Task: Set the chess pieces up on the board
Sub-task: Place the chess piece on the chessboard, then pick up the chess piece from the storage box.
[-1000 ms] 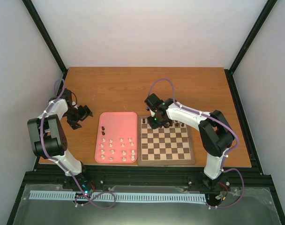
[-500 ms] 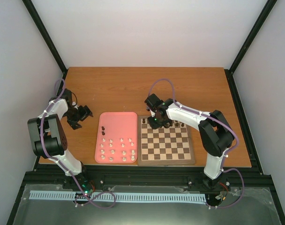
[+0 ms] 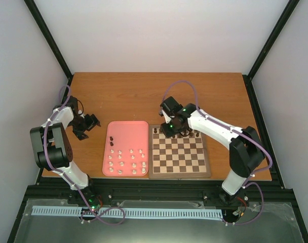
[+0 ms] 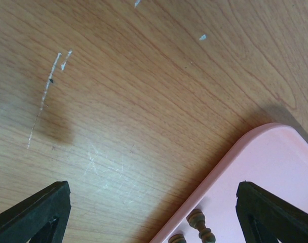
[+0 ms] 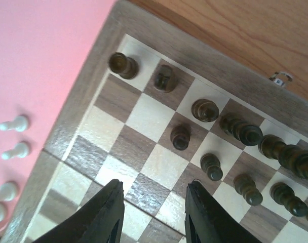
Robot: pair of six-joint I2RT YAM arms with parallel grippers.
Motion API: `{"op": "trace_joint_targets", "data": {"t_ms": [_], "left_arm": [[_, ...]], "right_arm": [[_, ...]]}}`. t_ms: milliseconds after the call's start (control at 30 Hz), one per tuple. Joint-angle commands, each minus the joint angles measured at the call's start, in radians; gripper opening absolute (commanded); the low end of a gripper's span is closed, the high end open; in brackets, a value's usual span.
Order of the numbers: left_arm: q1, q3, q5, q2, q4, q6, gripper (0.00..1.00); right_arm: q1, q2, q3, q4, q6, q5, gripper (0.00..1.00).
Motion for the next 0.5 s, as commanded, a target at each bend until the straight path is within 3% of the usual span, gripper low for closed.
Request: {"op": "trace_joint_targets", "data": {"t_ms": [0,167,467], "left_arm": [[-0.003,0.016,0.008,0.007,0.012,0.001,1.00],[-0.002,0.014,0.012,0.003,0.015,-0.001,1.00],[-0.004,-0.002,0.017,-0.009,0.023,-0.007,1.00]], "right_arm": [[0.011,-0.061,0.072,-0.059,-0.037,-0.051,0.34],[0.037,0.035,0.263,-0.078,-0.091,-0.105,0.35],[0.153,0.481,0.797,-0.094,-0.148,-0.227,0.35]]}}
